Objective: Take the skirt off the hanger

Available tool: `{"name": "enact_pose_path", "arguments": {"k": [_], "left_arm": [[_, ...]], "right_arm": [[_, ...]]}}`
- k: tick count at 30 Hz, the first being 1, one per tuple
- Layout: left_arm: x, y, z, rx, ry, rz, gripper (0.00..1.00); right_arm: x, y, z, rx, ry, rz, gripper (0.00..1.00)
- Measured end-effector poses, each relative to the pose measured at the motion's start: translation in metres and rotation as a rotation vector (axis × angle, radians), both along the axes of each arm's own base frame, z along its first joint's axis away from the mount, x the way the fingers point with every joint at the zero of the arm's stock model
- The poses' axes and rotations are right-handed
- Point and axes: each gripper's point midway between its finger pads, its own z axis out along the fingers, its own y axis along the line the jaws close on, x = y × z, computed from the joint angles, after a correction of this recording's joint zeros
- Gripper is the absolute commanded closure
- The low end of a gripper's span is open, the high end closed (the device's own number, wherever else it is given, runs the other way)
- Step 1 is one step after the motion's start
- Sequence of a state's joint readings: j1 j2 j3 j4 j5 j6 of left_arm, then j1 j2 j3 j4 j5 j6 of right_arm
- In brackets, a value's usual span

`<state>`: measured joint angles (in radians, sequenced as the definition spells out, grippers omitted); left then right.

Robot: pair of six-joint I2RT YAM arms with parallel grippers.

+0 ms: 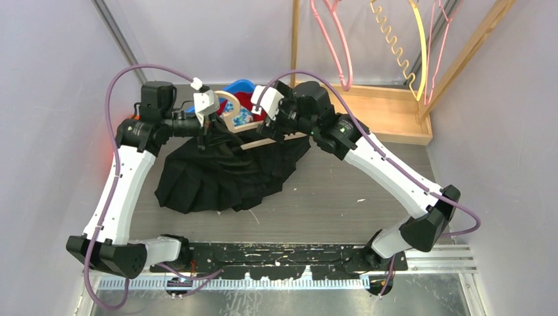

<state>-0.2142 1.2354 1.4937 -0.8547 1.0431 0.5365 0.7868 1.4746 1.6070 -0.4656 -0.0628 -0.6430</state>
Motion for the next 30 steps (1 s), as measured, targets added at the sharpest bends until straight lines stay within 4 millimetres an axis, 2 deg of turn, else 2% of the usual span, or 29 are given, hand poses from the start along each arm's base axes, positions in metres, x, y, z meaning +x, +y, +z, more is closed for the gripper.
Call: {"name": "enact_pose_path", "arguments": {"k": [4,9,12,14,16,23,30], "left_arm": [[0.002,-0.005,-0.006,-0.01,0.043,-0.039,1.0],[0.023,-0.013,-0.023,-0.011,0.126,-0.08,1.0],[0.032,-0.015,-0.034,-0.003,0.165,-0.086,1.0],[0.035,-0.016,-0.039,0.0,0.175,-0.089,1.0],[0.034,-0.016,-0.039,0.002,0.179,-0.091,1.0],[0.028,-0.017,-0.035,0.013,0.161,-0.09,1.0],[0.004,-0.017,-0.017,0.014,0.081,-0.1,1.0]], "right_arm": [[-0.008,0.006,-0.005,-0.014,0.012,0.029,0.13],[-0.023,0.02,-0.013,-0.02,0.032,0.092,0.17],[-0.037,0.03,-0.017,-0.015,0.061,0.145,0.25],[-0.044,0.034,-0.02,-0.008,0.079,0.171,0.28],[-0.051,0.035,-0.024,-0.009,0.096,0.19,0.26],[-0.054,0.033,-0.029,-0.01,0.101,0.196,0.19],[-0.051,0.031,-0.03,-0.021,0.092,0.18,0.18]]}}
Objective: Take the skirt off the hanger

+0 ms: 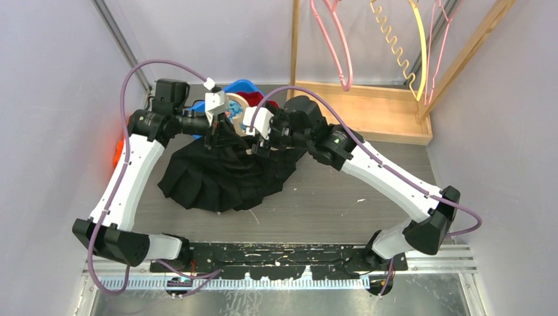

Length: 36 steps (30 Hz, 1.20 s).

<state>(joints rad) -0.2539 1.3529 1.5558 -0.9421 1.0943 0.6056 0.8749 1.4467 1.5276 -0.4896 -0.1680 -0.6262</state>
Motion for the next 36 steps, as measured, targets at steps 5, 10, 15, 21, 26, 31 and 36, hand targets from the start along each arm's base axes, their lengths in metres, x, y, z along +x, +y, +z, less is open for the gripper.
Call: {"name": "enact_pose_path", "arguments": {"k": [5,10,15,21,26,31,36], "left_arm": [[-0.01,0.003,-0.006,0.016,-0.008,0.01,1.0],[-0.02,0.003,-0.013,0.021,0.003,0.0,1.0],[-0.022,0.006,-0.011,0.031,-0.02,0.014,1.0],[-0.026,0.006,-0.012,0.047,-0.022,0.02,1.0],[-0.028,0.007,-0.015,0.065,-0.028,0.03,1.0],[-0.019,0.009,-0.016,0.087,-0.078,0.051,1.0],[-0.02,0.009,-0.016,0.097,-0.082,0.048,1.0]], "right_arm": [[0.001,0.0,0.0,-0.004,-0.008,-0.001,0.26],[-0.001,-0.001,-0.002,-0.012,-0.002,0.004,0.52],[-0.003,0.003,-0.005,-0.016,0.009,0.018,0.44],[-0.002,0.004,-0.008,-0.021,0.012,0.017,0.36],[-0.001,0.005,-0.012,-0.026,0.022,0.02,0.66],[-0.018,0.01,-0.028,-0.064,0.079,0.089,0.99],[-0.021,0.01,-0.03,-0.06,0.103,0.112,0.99]]}}
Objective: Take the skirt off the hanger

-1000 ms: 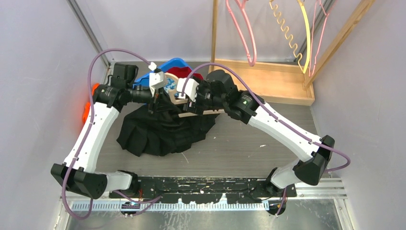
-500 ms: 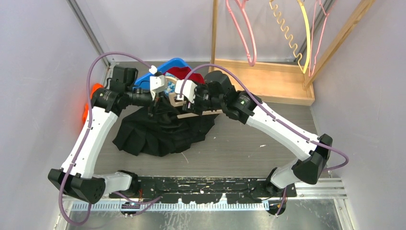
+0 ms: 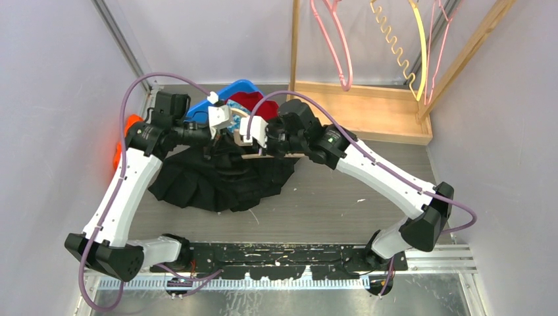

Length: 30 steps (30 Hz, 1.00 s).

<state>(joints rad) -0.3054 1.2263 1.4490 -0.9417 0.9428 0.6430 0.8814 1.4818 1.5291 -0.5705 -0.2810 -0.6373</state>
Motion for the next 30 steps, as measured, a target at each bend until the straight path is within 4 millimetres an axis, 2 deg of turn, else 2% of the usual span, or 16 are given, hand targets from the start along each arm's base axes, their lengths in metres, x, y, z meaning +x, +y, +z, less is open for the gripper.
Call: {"name": "enact_pose_path", "arguments": {"k": [5,7,8,11,14,20,25,27,30], "left_arm": [[0.01,0.001,0.002,0.021,-0.036,0.042,1.0],[0.018,0.001,0.005,0.026,-0.059,0.074,0.79],[0.022,0.001,0.006,0.027,-0.071,0.088,0.73],[0.038,0.004,0.012,0.029,-0.106,0.163,0.54],[0.057,0.011,0.018,0.037,-0.147,0.257,0.44],[0.08,0.027,0.026,0.053,-0.193,0.394,0.42],[0.083,0.028,0.036,0.018,-0.218,0.421,0.42],[0.084,0.027,0.034,0.004,-0.222,0.427,0.42],[0.09,0.025,0.018,0.004,-0.205,0.431,0.42]], "right_arm": [[0.006,-0.004,0.001,0.003,0.014,-0.062,0.99],[0.011,-0.006,0.003,0.007,0.005,-0.091,0.99],[0.015,-0.006,0.005,0.013,-0.004,-0.109,0.99],[0.023,-0.007,0.006,0.021,-0.013,-0.147,0.99],[0.03,-0.01,0.004,0.022,-0.007,-0.192,0.99],[0.056,-0.035,-0.002,0.009,0.012,-0.308,0.99],[0.062,-0.041,-0.003,0.018,0.028,-0.342,0.99],[0.062,-0.041,-0.003,0.02,0.032,-0.343,0.99],[0.061,-0.042,-0.005,0.014,0.039,-0.347,0.99]]}}
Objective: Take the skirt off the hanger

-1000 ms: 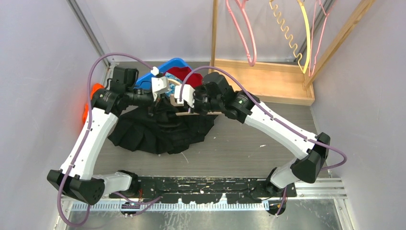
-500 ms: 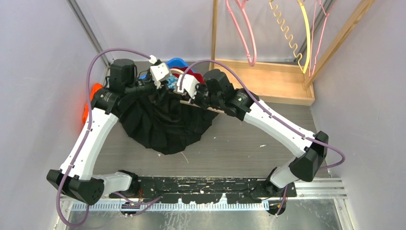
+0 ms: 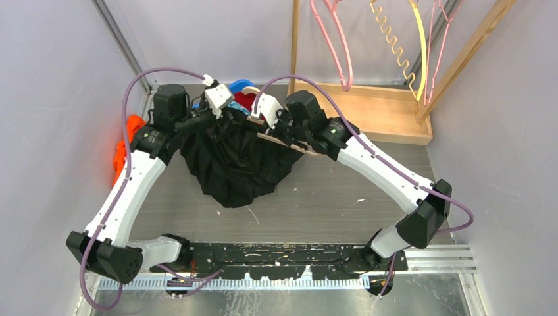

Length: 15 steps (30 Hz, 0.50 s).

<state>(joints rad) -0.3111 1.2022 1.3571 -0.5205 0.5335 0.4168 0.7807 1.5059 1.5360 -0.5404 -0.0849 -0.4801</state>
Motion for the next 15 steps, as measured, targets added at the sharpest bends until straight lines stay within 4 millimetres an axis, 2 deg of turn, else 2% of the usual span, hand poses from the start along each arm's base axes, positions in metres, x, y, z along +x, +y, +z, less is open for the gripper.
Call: {"name": "enact_pose_path", "arguments": {"k": [2,3,4,5,10,15], "left_arm": [[0.005,-0.002,-0.007,-0.005,0.014,0.002,0.43],[0.009,-0.003,-0.009,-0.008,0.016,0.004,0.65],[0.012,-0.005,-0.011,-0.01,0.016,0.005,0.94],[0.017,-0.004,-0.013,-0.004,0.005,0.012,0.99],[0.033,-0.001,-0.021,0.002,0.0,0.047,1.0],[0.049,-0.002,-0.037,0.017,0.027,0.069,1.0]], "right_arm": [[-0.002,-0.003,-0.005,-0.017,0.017,-0.005,0.99],[-0.003,-0.004,-0.006,-0.02,0.022,-0.006,0.99],[-0.002,-0.005,-0.006,-0.022,0.023,-0.008,0.99],[-0.003,-0.006,-0.008,-0.028,0.028,-0.01,0.99],[-0.005,-0.013,-0.015,-0.058,0.053,-0.025,0.99],[-0.003,-0.025,-0.022,-0.098,0.064,-0.058,0.99]]}}
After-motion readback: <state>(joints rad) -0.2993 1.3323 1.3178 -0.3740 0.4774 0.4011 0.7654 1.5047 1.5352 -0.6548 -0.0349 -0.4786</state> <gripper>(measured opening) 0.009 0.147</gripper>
